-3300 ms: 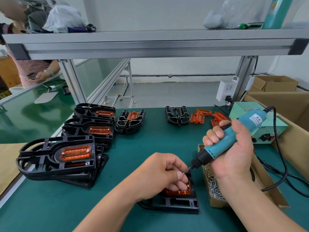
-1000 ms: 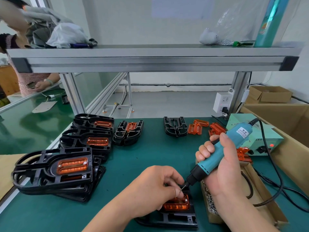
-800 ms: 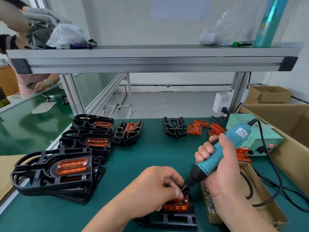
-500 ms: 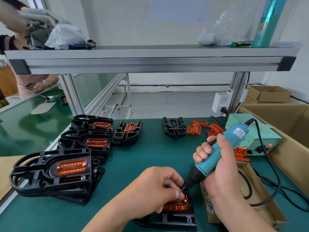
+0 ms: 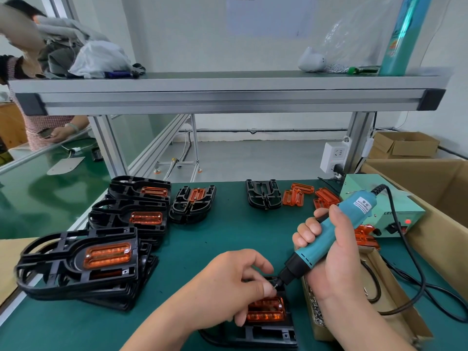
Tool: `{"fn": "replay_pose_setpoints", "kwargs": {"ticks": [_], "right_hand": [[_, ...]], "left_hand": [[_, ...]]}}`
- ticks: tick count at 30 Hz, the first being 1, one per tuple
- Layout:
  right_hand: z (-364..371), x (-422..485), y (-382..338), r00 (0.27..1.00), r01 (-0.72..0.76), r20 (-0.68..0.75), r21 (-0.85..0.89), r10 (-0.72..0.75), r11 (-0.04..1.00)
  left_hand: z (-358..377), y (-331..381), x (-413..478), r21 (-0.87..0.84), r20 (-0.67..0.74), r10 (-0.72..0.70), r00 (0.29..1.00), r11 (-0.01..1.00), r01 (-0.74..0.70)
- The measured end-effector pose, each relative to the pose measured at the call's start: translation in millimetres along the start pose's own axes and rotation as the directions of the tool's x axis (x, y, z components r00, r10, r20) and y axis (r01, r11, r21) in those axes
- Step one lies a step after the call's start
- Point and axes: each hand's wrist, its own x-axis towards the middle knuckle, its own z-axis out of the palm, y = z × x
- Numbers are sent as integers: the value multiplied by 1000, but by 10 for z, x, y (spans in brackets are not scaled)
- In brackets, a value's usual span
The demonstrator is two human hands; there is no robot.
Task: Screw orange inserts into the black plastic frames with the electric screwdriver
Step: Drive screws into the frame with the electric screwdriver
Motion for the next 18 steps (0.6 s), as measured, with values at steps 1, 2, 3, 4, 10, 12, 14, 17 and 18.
{"fn": "replay_pose_setpoints", "kwargs": {"ticks": [1,2,3,4,10,12,14,17,18], "right_hand": [[3,0,0,1000,-2,-2,1,2,1000],[3,1,-3,1000,-3,-2,3,3,1000],[2,2,-5,1000,-3,-1,5,3,1000],[-3,1,-5,1000,-2,0,6,2,1000],[-15,-4,15,1000,5,17,-20,-5,1000],[-11,-6,30,1000,7,26,-29,-6,1000],[1,-17,49,999,7,33,-48,-5,999],[23,-28,72,999,12,39,-63,-10,998],[35,-33,78,999,13,41,-66,-10,998]], "left_hand": [[-21,1,-4,-3,-8,5,1000,1000,-5],[-45,-1,1,-1,-24,12,1000,1000,-12],[-70,-8,6,12,-50,22,999,1000,-21],[-99,-22,14,43,-93,34,995,999,-30],[-340,-183,1,519,-245,120,962,855,26],[-386,-234,1,566,-187,66,980,822,53],[-393,-268,-1,572,-140,20,990,818,64],[-376,-293,14,570,-88,-24,996,818,70],[-376,-300,19,562,-83,-36,996,823,76]]}}
